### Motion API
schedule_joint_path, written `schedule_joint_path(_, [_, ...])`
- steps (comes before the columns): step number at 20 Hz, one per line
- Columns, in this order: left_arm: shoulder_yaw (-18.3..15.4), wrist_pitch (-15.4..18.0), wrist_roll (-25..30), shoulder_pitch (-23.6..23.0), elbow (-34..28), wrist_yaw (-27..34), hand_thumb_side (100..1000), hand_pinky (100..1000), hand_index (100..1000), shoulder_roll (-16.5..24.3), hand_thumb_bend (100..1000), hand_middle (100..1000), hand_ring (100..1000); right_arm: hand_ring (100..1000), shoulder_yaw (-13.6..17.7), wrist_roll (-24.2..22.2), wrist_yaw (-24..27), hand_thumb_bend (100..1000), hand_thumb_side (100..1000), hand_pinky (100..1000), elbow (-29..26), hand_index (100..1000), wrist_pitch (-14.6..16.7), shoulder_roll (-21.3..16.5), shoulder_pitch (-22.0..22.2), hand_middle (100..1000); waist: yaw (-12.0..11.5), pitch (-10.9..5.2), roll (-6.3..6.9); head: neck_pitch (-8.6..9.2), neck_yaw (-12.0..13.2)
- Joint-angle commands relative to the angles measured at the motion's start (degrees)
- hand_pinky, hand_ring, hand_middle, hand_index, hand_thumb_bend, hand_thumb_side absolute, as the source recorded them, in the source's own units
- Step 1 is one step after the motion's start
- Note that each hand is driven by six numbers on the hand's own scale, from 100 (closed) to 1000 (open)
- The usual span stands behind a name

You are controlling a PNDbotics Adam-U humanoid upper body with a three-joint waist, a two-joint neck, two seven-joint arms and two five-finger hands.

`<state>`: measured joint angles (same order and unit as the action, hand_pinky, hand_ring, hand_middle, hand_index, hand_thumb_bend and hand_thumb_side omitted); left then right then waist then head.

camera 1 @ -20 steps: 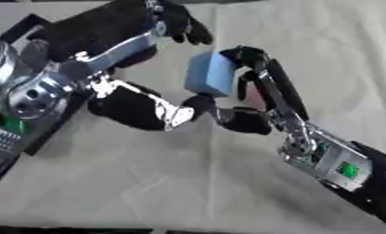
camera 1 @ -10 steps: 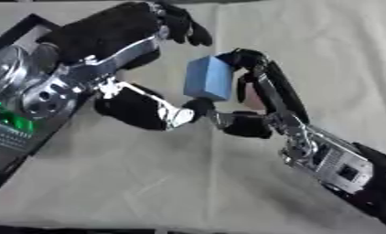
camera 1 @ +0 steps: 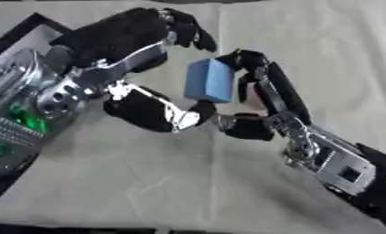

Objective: Pick up the objects with one hand, pass them to the other hand, and then place them into the box on the other side of the table.

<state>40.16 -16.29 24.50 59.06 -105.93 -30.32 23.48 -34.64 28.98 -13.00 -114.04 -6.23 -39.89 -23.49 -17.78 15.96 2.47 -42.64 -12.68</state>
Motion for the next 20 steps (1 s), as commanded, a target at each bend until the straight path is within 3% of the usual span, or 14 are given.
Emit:
schedule_joint_path(1, [-0.24, 0.44, -0.68, 0.7, 0.39, -0.9, 403, 875, 839, -0.18, 398, 742, 784, 594, 0.24, -0.16, -0.9, 259, 100, 235, -0.55, 452, 0.54, -0.34, -0.73, 548, 0.01, -0.13, 0.18, 0.62, 0.28])
schedule_joint_path(20, [0.64, 2.87, -1.44, -0.11, 5.15, -4.5, 384, 870, 822, -2.21, 396, 737, 784, 593, -0.31, -0.28, -3.39, 259, 100, 238, -0.55, 452, 1.92, 0.0, -0.71, 546, 0.6, 0.1, 0.33, 0.52, 0.7])
